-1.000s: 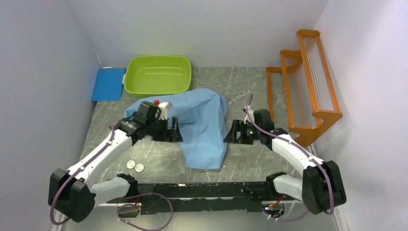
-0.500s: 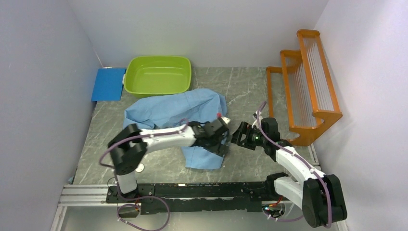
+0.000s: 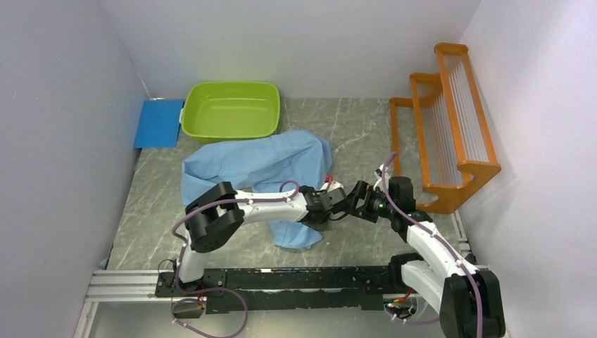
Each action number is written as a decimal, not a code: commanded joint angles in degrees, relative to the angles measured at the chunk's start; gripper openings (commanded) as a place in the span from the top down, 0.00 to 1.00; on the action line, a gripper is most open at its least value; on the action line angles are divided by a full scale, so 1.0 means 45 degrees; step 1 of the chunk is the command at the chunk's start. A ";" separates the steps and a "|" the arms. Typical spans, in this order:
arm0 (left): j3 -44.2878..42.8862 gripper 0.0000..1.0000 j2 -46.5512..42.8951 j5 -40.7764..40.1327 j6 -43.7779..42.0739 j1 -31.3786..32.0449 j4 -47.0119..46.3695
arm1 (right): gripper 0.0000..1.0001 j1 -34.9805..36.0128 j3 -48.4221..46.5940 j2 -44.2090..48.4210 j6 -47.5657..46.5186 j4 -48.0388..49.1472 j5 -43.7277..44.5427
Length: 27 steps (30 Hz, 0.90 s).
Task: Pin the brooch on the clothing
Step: Flatten out the clothes at the center of the board.
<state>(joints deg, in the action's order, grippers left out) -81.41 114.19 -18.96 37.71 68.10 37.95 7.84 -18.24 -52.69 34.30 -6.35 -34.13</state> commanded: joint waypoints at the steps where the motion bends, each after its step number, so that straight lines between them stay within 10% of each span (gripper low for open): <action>1: 0.0562 0.92 -0.1864 0.0075 -0.0108 0.0031 -0.0080 | 0.03 0.0056 -0.0573 0.0199 -0.0412 0.0591 -0.1166; 16: 0.6606 0.94 -0.9131 0.7300 -0.0080 -0.2846 -0.6287 | 0.02 0.1027 0.0083 0.1688 0.2402 0.5813 -0.4231; 27: 0.8345 0.90 -1.0793 0.8293 0.0453 -0.3340 -0.8348 | 0.07 0.3825 -0.0611 -0.0350 0.2870 0.8124 -0.2151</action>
<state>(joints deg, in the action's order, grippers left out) -45.15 68.45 15.18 38.46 53.63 6.94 21.98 -18.33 -51.18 46.48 23.40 -48.10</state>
